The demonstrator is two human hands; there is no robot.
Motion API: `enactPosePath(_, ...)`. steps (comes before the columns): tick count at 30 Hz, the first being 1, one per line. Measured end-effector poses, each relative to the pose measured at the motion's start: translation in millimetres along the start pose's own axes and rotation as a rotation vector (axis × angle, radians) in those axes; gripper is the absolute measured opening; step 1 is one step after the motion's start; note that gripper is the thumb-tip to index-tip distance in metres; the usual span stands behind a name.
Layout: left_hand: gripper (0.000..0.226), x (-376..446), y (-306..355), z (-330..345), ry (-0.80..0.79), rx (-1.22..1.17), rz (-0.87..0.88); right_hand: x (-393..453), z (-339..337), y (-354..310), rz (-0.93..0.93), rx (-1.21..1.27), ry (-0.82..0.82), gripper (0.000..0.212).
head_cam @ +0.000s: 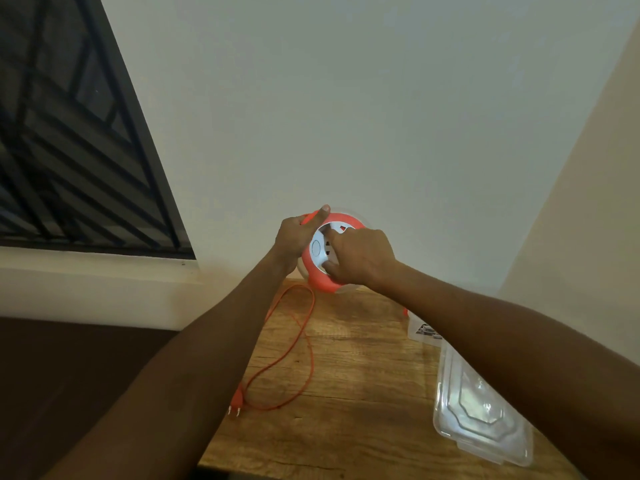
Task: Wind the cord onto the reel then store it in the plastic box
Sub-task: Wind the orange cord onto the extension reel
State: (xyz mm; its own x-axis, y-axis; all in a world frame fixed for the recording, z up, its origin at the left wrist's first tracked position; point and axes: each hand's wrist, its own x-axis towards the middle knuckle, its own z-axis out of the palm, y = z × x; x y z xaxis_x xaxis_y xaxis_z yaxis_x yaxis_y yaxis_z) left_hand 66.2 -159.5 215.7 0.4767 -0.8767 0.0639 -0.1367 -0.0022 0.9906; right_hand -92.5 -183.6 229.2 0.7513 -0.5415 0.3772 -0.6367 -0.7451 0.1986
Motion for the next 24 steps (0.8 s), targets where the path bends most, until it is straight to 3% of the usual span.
enactPosePath(4,0.055,-6.5,4.8,7.1,0.065,-0.086,0.042,-1.3,-1.4,-6.0,0.205,0.198,0.065,0.06)
enactPosePath(6,0.052,-11.2,8.1,16.1,0.133,-0.175,0.064,-3.1,-3.0,-9.7,0.399,0.397,0.08,0.057)
enactPosePath(8,0.056,-17.0,10.0,29.0,0.211,-0.172,0.103,-0.7,-8.8,-16.4,0.71,0.804,0.084,0.049)
enactPosePath(10,0.051,-20.3,7.2,39.6,0.252,-0.148,0.117,2.4,-16.1,-27.5,1.011,1.445,0.043,0.037)
enactPosePath(12,0.048,-19.5,4.5,39.9,0.237,-0.155,0.093,0.1,-20.7,-34.9,1.075,1.734,-0.015,0.024)
enactPosePath(14,0.045,-15.1,3.7,32.6,0.201,-0.177,0.041,-5.4,-22.1,-32.8,0.991,1.654,-0.004,0.019)
enactPosePath(15,0.046,-13.0,3.9,27.5,0.183,-0.181,0.027,-8.8,-21.3,-28.2,0.906,1.489,0.038,0.026)
enactPosePath(18,0.046,-5.3,3.2,12.2,0.116,-0.125,0.038,-21.9,-20.1,-4.5,0.429,0.623,0.121,0.039)
enactPosePath(21,0.037,-2.1,2.6,0.4,0.023,-0.071,0.039,-18.7,-26.2,17.7,-0.052,0.143,-0.037,0.037)
enactPosePath(24,0.034,-1.1,3.6,-4.6,-0.064,-0.01,0.047,-10.8,-33.3,30.6,-0.282,-0.101,-0.196,0.051)
